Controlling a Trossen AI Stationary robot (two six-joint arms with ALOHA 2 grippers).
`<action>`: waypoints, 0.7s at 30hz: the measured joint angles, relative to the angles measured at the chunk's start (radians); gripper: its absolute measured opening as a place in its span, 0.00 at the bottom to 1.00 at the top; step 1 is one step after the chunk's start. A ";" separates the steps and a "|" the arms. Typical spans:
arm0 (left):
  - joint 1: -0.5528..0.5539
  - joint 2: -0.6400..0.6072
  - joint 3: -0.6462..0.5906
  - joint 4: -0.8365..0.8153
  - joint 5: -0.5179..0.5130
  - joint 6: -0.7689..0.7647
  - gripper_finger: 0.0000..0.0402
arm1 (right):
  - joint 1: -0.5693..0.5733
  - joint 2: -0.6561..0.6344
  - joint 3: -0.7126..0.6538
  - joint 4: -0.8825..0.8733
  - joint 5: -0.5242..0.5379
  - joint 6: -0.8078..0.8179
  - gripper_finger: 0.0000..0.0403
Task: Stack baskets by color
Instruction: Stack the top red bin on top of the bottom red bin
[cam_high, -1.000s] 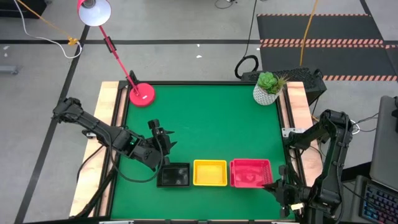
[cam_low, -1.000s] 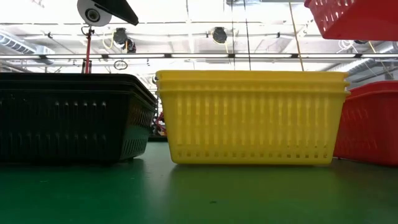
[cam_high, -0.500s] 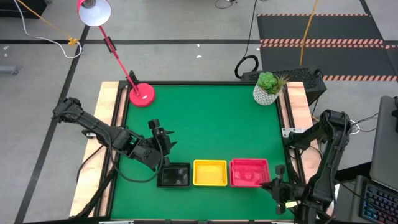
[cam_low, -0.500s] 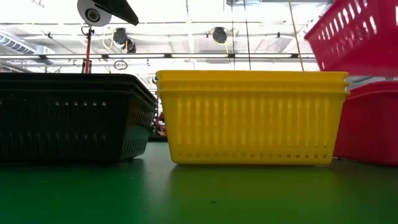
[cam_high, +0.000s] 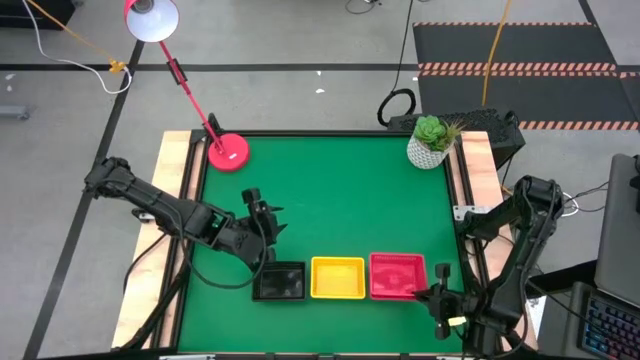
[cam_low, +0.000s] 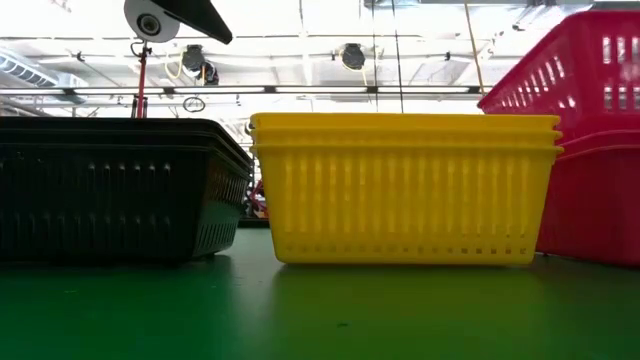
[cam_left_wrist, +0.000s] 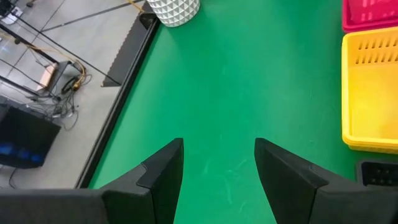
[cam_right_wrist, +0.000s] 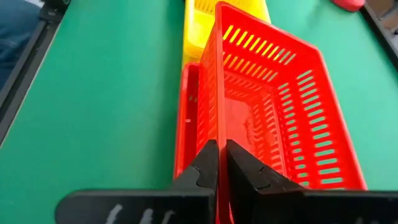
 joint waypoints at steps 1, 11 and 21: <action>0.002 0.000 0.000 0.000 0.003 0.000 0.50 | -0.001 0.000 -0.003 0.010 -0.009 -0.011 0.02; 0.006 0.000 0.000 0.003 0.018 -0.001 0.50 | -0.004 0.000 -0.020 0.027 -0.024 -0.023 0.02; 0.006 0.000 0.000 0.004 0.019 -0.001 0.50 | -0.005 0.000 -0.020 0.028 -0.024 -0.024 0.13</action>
